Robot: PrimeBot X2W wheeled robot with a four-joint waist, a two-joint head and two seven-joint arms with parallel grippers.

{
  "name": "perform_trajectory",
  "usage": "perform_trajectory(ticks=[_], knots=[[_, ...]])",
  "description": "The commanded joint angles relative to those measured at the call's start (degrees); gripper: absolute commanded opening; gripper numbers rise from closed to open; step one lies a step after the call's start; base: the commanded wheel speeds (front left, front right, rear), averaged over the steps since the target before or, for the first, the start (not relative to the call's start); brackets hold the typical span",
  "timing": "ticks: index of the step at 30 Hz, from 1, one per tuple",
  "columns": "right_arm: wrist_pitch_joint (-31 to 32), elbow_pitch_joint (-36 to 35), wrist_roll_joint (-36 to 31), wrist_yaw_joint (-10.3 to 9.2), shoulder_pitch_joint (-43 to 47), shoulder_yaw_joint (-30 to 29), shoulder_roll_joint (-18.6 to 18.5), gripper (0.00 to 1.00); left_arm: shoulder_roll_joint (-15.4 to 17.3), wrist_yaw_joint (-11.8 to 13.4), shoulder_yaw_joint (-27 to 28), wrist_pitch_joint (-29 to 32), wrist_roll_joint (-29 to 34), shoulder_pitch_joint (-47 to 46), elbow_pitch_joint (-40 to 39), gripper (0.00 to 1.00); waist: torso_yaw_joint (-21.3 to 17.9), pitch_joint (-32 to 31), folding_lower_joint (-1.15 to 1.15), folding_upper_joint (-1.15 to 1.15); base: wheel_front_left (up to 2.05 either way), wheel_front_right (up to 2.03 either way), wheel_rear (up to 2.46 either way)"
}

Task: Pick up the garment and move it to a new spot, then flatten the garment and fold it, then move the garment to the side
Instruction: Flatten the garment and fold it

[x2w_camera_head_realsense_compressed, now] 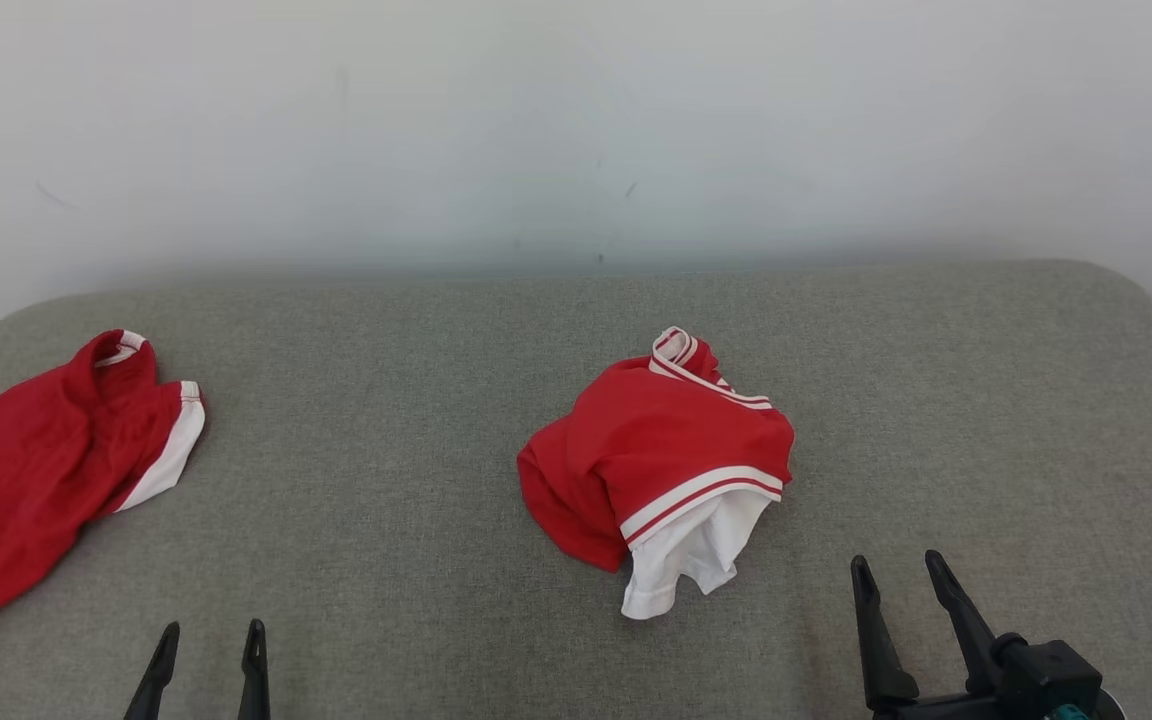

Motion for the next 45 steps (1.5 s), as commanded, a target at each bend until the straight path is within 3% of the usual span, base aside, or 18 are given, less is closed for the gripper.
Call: perform_trajectory(ticks=[1,17,45], knots=[[0.0,0.2,0.2,-0.12,0.4,0.1,-0.1,1.00,-0.3,-0.4,0.4,-0.2,0.5,-0.9,0.3,1.00,-0.1,-0.1,0.00,0.00,0.00,0.00,0.00],[0.0,-0.2,0.5,-0.12,1.0,-0.3,-0.1,1.00,-1.1,-2.3,1.9,-0.2,2.0,-0.1,0.3,1.00,0.3,-0.6,0.00,0.00,0.00,0.00,0.00],[0.0,0.3,0.7,-0.12,0.2,-0.6,-0.1,1.00,-1.7,-2.4,1.0,-0.2,1.0,-2.0,0.6,1.00,-0.1,0.1,0.00,0.00,0.00,0.00,0.00]])
